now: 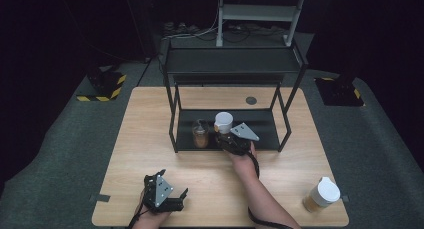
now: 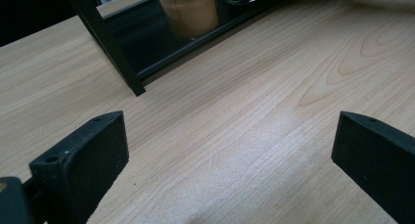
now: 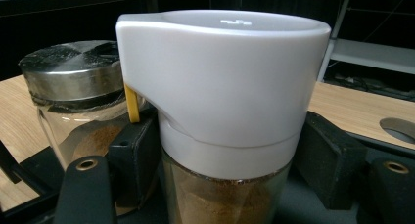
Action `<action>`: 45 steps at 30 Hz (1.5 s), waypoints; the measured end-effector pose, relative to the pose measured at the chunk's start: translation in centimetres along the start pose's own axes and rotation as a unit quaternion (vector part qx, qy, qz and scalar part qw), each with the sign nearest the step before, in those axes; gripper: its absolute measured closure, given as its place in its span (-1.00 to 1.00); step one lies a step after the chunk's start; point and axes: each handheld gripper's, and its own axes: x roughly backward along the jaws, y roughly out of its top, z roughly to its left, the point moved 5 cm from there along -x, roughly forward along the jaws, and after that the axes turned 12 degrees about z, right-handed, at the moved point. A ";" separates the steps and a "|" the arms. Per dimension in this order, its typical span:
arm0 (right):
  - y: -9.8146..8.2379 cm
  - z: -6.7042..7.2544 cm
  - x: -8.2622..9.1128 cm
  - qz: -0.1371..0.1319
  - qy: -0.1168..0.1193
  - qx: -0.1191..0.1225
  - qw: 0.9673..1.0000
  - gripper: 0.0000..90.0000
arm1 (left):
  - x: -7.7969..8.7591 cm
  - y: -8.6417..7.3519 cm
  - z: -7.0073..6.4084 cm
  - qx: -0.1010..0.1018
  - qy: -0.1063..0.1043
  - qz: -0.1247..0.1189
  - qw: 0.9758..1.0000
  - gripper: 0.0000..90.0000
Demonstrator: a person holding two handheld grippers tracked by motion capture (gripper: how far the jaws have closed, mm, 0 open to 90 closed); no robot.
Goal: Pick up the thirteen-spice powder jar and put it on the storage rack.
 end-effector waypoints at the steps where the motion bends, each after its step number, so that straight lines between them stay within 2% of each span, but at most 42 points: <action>1: -0.1 -0.1 0.0 -0.002 0.001 0.001 1.000 -0.33 | 0.0 0.0 0.0 0.000 0.000 0.000 1.000 -0.99; 17: -0.7 -0.3 0.1 -0.009 0.005 0.004 1.000 -0.33 | 0.0 0.0 -0.1 -0.001 0.001 0.000 1.000 -0.98; 29: -0.3 -0.3 0.2 0.000 0.006 0.004 1.000 -0.34 | 0.0 0.0 0.0 -0.001 0.001 0.001 1.000 -0.99; 35: -0.1 -0.3 0.0 0.011 0.011 0.005 1.000 -0.47 | 0.0 0.0 0.0 0.000 0.001 0.001 1.000 -0.99; 45: 0.0 -0.4 0.1 0.015 0.014 0.002 1.000 -0.48 | 0.0 0.0 0.0 0.001 0.000 0.001 1.000 -0.99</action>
